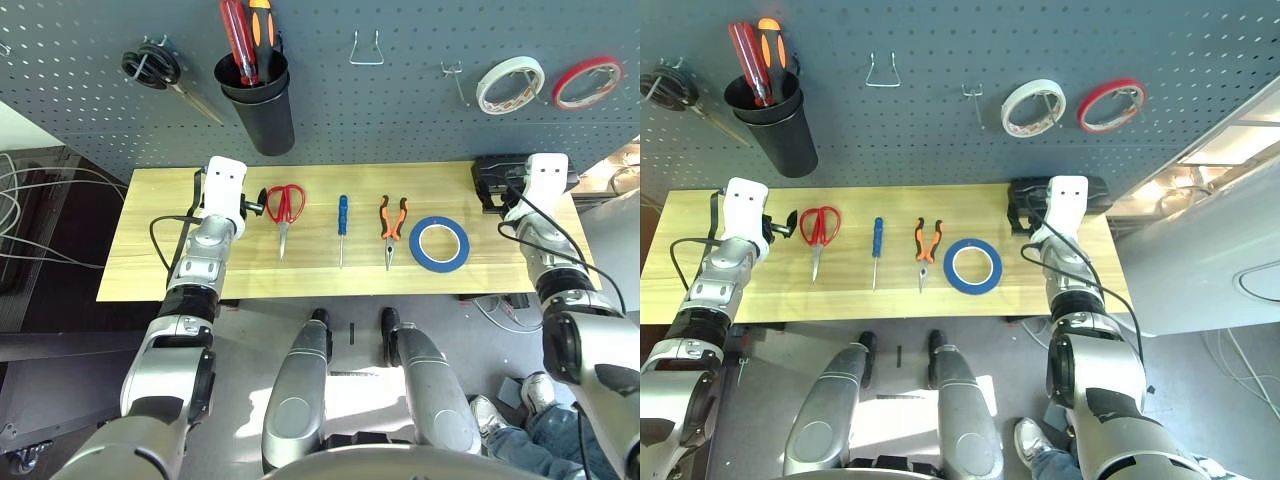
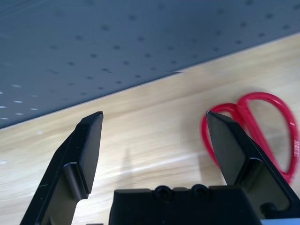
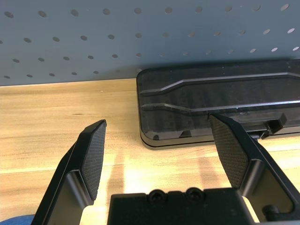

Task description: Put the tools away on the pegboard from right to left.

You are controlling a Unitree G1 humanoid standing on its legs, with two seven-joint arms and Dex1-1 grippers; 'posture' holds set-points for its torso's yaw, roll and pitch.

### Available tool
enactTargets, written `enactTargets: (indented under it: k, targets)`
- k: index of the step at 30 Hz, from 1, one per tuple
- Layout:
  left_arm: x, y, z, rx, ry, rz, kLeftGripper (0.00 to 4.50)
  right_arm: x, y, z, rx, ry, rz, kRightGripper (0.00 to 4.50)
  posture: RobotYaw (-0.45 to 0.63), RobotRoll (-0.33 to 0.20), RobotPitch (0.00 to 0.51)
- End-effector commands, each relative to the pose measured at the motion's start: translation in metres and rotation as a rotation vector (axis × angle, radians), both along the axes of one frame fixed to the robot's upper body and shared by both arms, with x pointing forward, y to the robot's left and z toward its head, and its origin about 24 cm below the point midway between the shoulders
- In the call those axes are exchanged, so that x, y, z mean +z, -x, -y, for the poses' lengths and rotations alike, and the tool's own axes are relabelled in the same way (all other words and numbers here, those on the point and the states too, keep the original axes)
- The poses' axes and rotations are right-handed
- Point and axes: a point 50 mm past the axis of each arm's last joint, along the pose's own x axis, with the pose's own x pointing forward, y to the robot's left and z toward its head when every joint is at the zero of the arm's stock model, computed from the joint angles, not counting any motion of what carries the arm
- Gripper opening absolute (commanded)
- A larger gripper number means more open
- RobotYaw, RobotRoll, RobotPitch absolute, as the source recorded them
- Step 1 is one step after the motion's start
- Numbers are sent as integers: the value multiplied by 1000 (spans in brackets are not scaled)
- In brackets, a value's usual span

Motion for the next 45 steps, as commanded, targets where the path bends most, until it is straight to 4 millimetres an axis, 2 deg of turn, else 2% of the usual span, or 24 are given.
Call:
enactTargets:
  k: [1,4,8,12,15,20,28,36,45]
  targets:
    - [-9,7,-8,27,-10,-41,4469,-9,4,5,-14,-22,-48,4500,95,0,393]
    - [-11,7,-8,15,-7,-56,4469,-8,4,7,-21,-30,-49,4500,94,0,392]
    - [-6,5,3,-96,-10,-54,4469,5,-2,5,11,-44,-19,4500,83,0,390]
    - [13,1,30,-332,2,-23,4469,14,-5,-2,102,-36,-119,4500,77,0,374]
    - [21,5,54,-545,-38,-38,4469,10,4,-10,150,-43,-229,4500,86,0,368]
    - [24,16,87,-842,-107,-64,4469,-2,28,-28,204,-80,-403,4500,86,0,364]
    - [9,29,122,-1115,-184,-115,4469,-12,44,-47,236,-42,-538,4500,75,0,381]
    - [-6,38,138,-1230,-229,-162,4469,-32,53,-50,214,-12,-627,4500,79,0,401]
    - [-7,39,146,-1236,-227,-155,4469,-43,54,-50,170,31,-664,4500,95,0,403]
